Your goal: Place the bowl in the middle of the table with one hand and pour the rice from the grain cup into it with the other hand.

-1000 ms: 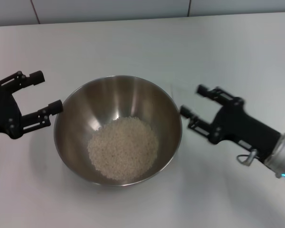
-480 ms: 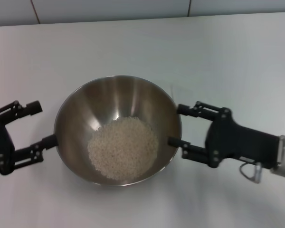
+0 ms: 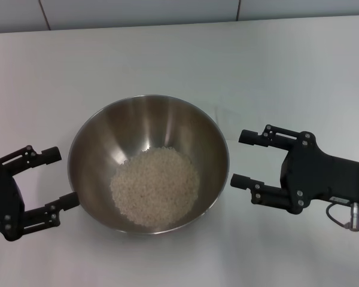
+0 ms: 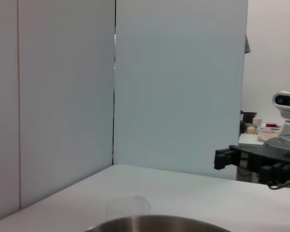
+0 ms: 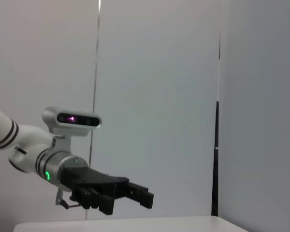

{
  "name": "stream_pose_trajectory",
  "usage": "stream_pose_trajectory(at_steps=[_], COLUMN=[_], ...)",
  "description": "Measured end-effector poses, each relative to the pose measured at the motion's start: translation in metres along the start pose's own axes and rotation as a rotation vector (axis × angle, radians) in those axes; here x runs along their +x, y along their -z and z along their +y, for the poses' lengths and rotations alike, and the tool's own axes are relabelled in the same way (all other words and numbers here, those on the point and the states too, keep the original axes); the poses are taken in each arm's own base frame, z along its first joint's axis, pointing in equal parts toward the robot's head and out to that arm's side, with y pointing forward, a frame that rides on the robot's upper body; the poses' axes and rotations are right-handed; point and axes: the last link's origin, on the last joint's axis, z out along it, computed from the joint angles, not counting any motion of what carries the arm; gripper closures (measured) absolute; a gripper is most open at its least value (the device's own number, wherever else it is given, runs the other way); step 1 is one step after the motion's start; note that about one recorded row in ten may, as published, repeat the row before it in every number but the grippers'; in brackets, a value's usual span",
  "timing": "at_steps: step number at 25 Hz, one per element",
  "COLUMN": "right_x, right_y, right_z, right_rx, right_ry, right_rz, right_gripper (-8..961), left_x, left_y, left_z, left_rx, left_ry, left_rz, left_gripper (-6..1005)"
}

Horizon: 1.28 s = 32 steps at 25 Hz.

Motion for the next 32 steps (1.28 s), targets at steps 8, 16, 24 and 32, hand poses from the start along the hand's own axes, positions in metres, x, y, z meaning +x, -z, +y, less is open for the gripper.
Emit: stream_pose_trajectory(at_steps=[8,16,24,32], right_x=[0.0002,0.0019,0.0035,0.0041], right_y=[-0.0029,-0.0039,-0.0077,-0.0102], right_z=[-0.0014,0.0002,0.0013,0.0026], right_rx=[-0.011,-0.023,-0.051,-0.055], right_ry=[-0.018,-0.024,-0.027,-0.036], right_rz=[0.006,0.016,0.031,0.026], right_gripper=[274,274,274,274], left_x=[-0.0041,-0.0047,-0.0074,-0.0075], left_y=[0.0006,-0.0008,-0.0061,-0.0063], left_z=[0.0025,0.0041,0.006,0.0055], left_rx=[-0.008,-0.024,-0.036,-0.033], left_ry=[-0.003,-0.002,-0.024,-0.025], left_rz=[-0.022,-0.026,-0.014,-0.015], left_gripper=[198,199,199,199])
